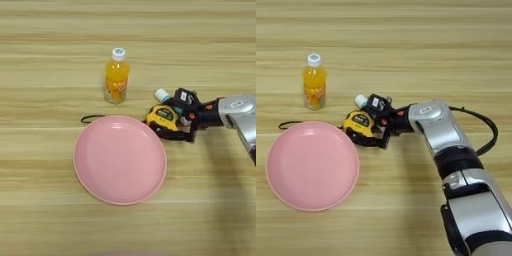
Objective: Move the objects on the table
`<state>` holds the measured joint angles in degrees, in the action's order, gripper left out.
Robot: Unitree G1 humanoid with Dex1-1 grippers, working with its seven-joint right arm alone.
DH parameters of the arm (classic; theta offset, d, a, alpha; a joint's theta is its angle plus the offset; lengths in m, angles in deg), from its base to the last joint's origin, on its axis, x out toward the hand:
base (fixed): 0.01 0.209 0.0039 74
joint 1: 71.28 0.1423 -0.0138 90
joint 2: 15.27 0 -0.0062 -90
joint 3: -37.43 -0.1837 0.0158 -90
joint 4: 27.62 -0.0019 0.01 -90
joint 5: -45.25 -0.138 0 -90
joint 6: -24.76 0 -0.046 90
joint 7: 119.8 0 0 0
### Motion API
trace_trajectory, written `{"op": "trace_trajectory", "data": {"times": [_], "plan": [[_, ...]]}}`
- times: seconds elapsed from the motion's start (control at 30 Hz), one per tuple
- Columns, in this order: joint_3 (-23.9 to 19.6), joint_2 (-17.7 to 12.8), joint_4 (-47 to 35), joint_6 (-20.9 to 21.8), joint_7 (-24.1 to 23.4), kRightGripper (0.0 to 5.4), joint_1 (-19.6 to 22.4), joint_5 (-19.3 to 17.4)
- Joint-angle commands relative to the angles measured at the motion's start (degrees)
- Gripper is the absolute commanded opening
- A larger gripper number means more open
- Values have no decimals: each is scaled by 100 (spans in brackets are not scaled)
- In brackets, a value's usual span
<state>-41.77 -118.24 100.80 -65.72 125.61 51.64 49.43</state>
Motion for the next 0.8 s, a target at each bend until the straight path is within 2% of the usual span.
{"op": "trace_trajectory", "data": {"times": [0.03, 0.6, 0.8], "plan": [[-209, -168, -377, 143, -194, 536, 552, -103], [-342, -218, -861, 23, -145, 536, 507, -215], [-382, -192, -1280, -112, -51, 536, 408, -350]]}}
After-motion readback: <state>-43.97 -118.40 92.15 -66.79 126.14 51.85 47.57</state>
